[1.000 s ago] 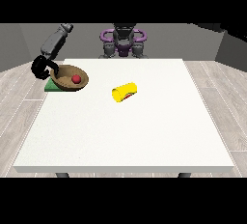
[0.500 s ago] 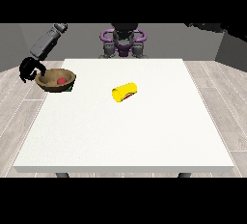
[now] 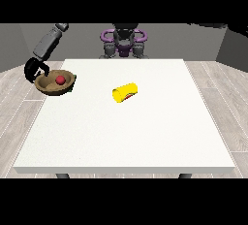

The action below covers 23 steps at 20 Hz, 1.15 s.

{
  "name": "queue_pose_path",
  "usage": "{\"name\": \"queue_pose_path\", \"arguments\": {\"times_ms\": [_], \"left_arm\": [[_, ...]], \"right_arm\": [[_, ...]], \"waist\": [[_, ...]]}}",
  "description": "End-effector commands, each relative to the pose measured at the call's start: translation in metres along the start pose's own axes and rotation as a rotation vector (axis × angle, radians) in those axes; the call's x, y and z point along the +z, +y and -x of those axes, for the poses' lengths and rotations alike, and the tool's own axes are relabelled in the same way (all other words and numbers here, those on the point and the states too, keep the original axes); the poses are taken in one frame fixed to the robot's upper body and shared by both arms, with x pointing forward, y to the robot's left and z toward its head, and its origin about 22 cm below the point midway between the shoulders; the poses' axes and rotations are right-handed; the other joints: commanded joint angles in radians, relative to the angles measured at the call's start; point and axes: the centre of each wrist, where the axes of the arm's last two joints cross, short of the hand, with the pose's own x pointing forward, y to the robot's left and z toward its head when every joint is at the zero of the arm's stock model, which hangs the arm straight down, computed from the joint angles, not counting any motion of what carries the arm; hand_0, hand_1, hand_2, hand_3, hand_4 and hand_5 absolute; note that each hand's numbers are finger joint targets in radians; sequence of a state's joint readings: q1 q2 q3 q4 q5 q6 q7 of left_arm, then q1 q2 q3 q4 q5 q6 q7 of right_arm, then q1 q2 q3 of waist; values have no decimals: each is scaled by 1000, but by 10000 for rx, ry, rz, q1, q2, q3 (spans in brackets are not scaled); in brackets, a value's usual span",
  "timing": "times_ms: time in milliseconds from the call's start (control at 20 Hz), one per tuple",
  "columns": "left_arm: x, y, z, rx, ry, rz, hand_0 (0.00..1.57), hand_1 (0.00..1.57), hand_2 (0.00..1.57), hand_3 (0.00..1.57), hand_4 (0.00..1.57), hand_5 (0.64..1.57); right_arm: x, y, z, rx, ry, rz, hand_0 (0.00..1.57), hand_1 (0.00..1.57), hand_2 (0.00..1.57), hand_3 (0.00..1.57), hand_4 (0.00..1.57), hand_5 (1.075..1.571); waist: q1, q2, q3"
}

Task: Pick the cup and pour the ball into the bowl, then pick the bowl and place it on the pad

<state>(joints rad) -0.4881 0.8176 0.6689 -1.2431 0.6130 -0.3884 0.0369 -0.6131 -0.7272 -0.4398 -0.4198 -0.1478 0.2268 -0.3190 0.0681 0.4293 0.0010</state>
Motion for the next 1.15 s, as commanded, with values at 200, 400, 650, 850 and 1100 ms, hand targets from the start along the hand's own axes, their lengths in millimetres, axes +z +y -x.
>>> {"name": "queue_pose_path", "arguments": {"times_ms": [200,400,650,850,1100], "left_arm": [[12,4,29,-166,1247,17,0,0,0,0,670,1554],[16,25,29,-217,1264,-365,0,0,0,0,658,1541],[1,16,-3,-229,902,-21,0,0,0,0,654,1546],[0,-30,27,1121,1802,834,0,0,0,0,983,1570],[27,-26,81,741,4241,170,0,0,0,0,983,1570]], "right_arm": [[3,3,10,532,1712,-432,1571,1571,1571,1374,970,1562],[0,-12,-5,-811,2081,678,1571,1571,1571,1367,622,1562],[6,-22,1,-50,2240,745,0,0,0,0,0,1503],[10,-24,9,318,3180,880,0,0,0,0,0,1471],[-28,25,-44,-129,2061,-1048,0,0,0,0,701,1219]], "waist": [[-131,-1291,-10],[-383,-1312,-18],[95,-1079,8],[-99,-2547,21],[-696,-5033,-60]]}}
